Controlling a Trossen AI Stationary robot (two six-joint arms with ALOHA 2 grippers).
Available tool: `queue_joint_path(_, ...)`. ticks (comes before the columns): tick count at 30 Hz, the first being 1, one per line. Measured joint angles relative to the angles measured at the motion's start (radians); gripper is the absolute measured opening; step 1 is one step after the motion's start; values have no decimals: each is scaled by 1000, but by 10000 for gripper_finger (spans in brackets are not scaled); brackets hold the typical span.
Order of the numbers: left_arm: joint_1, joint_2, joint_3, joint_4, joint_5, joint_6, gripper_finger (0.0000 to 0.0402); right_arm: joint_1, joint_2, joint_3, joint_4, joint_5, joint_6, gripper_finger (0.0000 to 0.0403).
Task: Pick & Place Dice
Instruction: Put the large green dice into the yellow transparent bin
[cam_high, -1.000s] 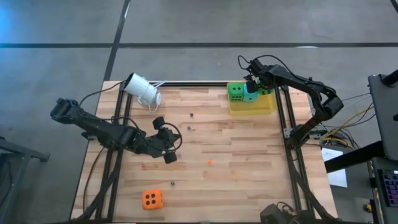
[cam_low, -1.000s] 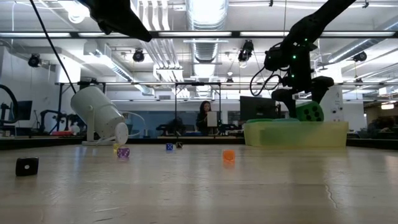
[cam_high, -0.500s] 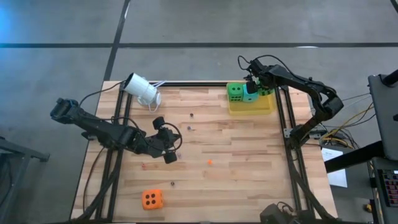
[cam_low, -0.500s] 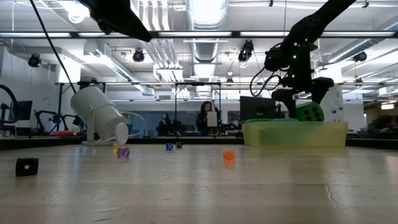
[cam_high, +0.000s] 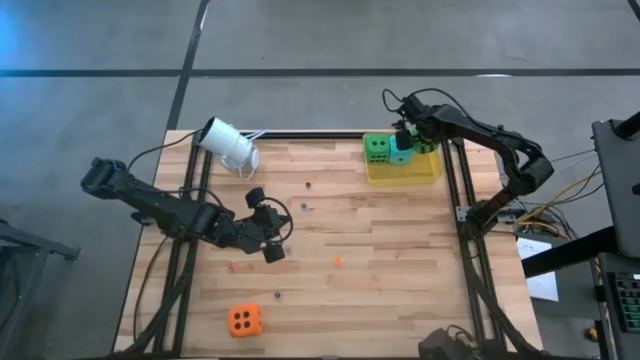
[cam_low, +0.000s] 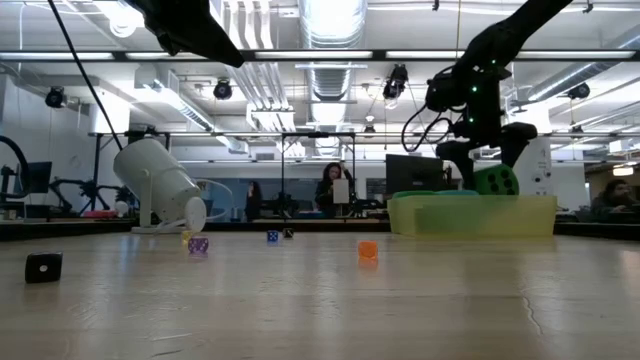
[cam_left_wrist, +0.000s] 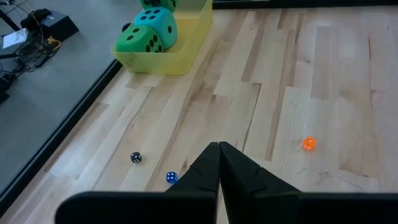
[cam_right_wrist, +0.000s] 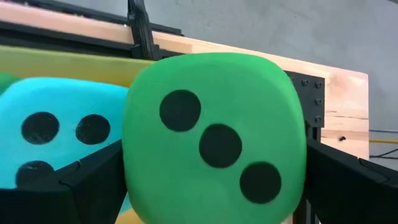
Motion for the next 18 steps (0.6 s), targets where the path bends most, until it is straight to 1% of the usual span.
queue_joint_path(9,0,0,0,0,0,0,12,-1,-35,0,-6,-13,36,400)
queue_joint_path(18,0,0,0,0,0,0,12,-1,-39,-1,-29,-16,40,400)
